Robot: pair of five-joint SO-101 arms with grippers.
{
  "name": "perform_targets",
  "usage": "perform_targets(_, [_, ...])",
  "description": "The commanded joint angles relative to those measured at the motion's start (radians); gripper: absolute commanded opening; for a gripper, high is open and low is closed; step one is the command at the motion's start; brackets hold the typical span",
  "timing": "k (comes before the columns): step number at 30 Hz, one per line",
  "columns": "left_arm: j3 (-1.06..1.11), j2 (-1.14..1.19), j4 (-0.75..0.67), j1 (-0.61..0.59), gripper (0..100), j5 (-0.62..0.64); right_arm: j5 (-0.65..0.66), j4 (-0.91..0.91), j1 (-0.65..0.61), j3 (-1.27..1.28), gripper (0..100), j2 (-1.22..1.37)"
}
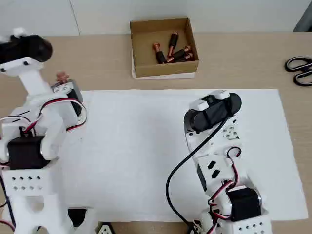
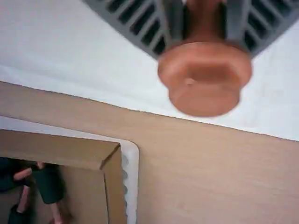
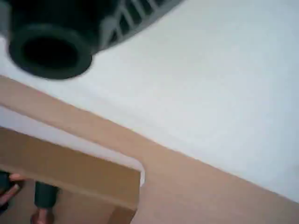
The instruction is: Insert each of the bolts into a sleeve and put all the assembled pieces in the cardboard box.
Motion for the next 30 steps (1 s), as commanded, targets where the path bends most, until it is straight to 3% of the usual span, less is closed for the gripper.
perform_targets(1, [-0.038,-0.018,-0.029,0.051,0,0.009,-0.008,-0.079,-0.002,0.009,0.5,-0.010])
perform_targets(10, [-0.036,-0.017,-0.040,0.074,0,0.031,-0.008,-0.298,-0.002,0.184,0.5,-0.010])
perform_targets(17, [0.053,-0.018,-0.157,0.074,0,0.072,-0.006,-0.486,-0.004,0.310,0.5,-0.010])
perform_targets(24, [0.168,-0.023,-0.284,0.075,0,0.072,-0.003,-0.552,-0.004,0.405,0.5,-0.010])
perform_targets(30, [0.179,-0.021,-0.302,0.183,0,0.071,-0.005,-0.677,-0.002,0.480,0.5,-0.010])
